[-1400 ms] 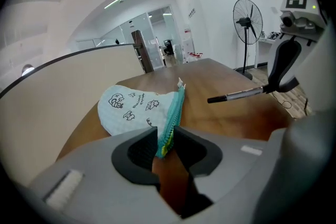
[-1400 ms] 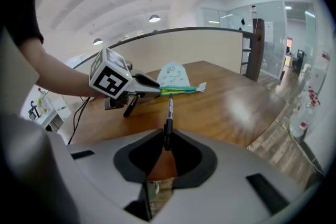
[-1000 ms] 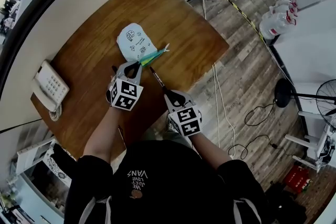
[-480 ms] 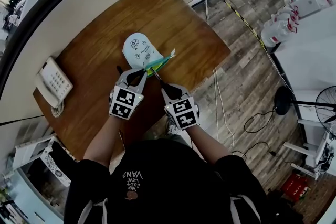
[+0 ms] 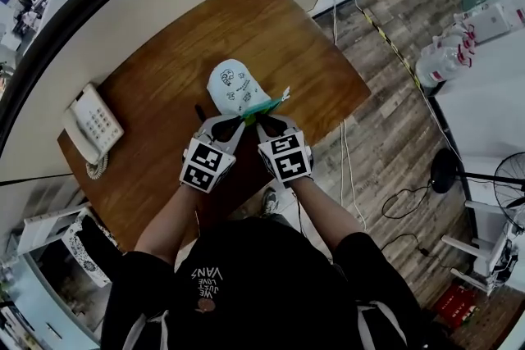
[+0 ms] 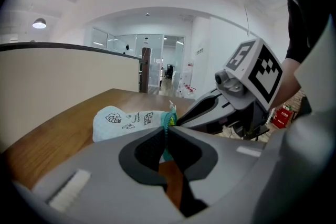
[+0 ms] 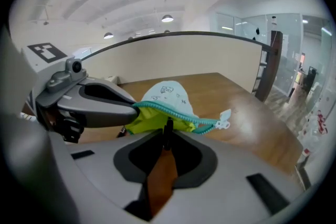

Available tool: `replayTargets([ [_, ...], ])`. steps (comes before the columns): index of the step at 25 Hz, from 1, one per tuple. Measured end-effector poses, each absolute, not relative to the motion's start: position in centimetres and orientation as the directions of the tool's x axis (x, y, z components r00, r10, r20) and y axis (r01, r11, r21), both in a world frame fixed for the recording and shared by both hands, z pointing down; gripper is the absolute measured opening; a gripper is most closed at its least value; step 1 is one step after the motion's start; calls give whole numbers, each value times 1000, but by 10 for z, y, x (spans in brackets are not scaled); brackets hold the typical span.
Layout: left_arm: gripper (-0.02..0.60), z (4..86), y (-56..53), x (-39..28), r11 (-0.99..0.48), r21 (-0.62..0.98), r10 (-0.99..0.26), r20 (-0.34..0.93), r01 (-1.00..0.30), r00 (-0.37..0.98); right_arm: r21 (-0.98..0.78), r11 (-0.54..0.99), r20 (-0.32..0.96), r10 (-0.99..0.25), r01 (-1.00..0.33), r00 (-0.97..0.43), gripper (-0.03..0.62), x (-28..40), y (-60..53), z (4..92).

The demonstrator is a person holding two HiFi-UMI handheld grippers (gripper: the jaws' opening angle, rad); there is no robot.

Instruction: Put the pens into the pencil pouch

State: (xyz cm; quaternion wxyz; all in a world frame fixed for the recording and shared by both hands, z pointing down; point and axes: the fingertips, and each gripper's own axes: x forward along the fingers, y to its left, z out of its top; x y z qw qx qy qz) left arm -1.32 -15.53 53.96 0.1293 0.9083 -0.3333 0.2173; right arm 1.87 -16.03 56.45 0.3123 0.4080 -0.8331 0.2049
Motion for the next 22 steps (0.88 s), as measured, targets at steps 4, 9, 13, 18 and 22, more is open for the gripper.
replayTargets([
  [4, 29, 540, -158, -15, -734, 136, -540, 478, -666, 693, -101, 557, 657, -585, -824, -476, 66, 12, -183, 562],
  [9, 29, 547, -165, -24, -707, 189, -543, 471, -681, 695, -152, 539, 600, -616, -828, -511, 85, 1, -196, 558],
  [13, 29, 549, -176, -33, -675, 213, -568, 463, -707, 681, -167, 527, 601, -616, -833, -510, 106, 6, -186, 562],
  [18, 29, 551, -185, -46, -648, 227, -584, 466, -727, 665, -180, 527, 621, -594, -831, -511, 106, 11, -163, 573],
  [22, 29, 552, -190, -59, -630, 226, -598, 468, -743, 650, -186, 548, 640, -562, -816, -524, 106, 6, -143, 584],
])
